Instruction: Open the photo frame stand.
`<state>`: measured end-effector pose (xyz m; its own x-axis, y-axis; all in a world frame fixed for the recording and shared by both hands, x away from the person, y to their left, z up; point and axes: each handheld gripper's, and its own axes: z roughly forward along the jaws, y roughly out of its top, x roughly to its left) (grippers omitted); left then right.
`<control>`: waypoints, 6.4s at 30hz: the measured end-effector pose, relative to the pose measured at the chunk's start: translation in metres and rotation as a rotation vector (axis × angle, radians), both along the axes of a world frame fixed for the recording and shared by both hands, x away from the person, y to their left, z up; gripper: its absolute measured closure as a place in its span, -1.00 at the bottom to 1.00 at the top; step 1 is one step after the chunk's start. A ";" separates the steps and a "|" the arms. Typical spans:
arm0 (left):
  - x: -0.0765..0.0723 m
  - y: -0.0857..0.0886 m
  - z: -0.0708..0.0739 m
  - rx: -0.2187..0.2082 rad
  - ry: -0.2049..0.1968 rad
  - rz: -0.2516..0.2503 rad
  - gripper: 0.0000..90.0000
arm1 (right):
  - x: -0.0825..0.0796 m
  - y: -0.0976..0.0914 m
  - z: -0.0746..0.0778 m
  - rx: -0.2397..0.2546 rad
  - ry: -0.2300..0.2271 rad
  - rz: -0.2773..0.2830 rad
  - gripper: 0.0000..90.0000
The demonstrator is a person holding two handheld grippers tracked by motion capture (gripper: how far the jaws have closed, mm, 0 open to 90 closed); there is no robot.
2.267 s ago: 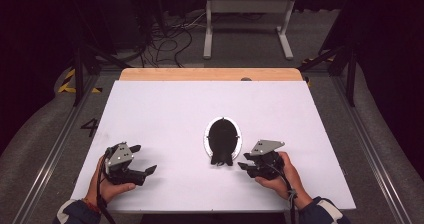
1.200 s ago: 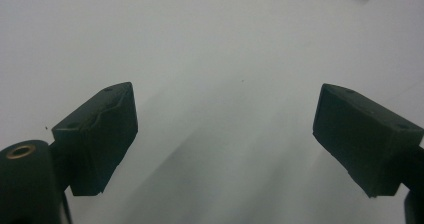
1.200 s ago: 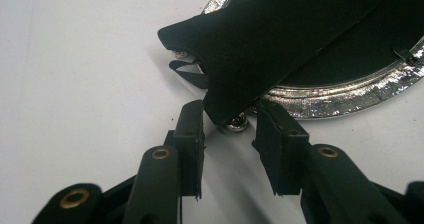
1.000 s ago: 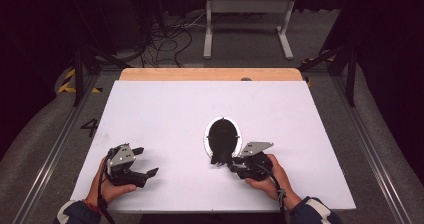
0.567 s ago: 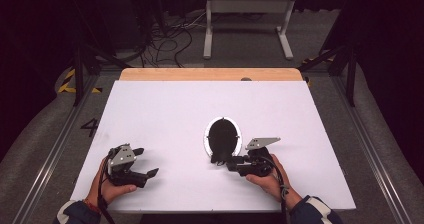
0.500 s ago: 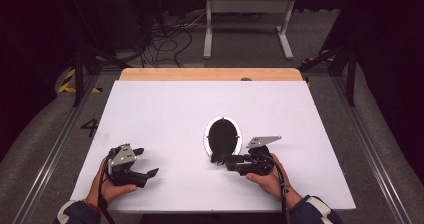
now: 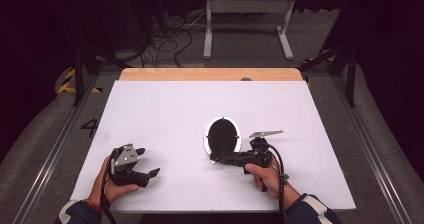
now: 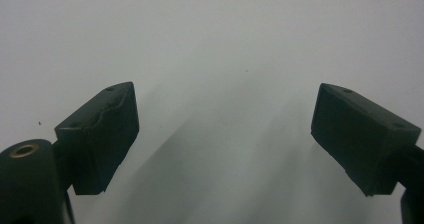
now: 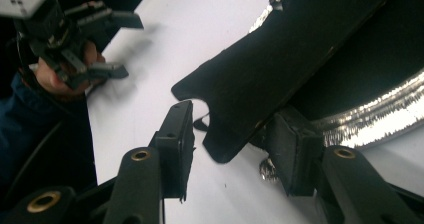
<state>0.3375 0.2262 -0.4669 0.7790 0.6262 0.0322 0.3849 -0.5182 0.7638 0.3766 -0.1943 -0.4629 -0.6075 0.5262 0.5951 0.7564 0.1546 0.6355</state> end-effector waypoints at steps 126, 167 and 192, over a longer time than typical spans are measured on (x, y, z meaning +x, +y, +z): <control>0.079 -0.137 0.047 -0.167 -0.133 -0.241 0.57 | 0.008 0.004 0.033 -0.025 -0.261 0.081 0.68; 0.087 -0.161 0.020 0.008 -0.186 -0.210 0.64 | 0.008 0.001 0.024 -0.051 -0.271 0.027 0.64; 0.084 -0.145 0.028 -0.046 -0.169 -0.189 0.28 | -0.001 -0.008 0.030 -0.183 -0.368 0.007 0.70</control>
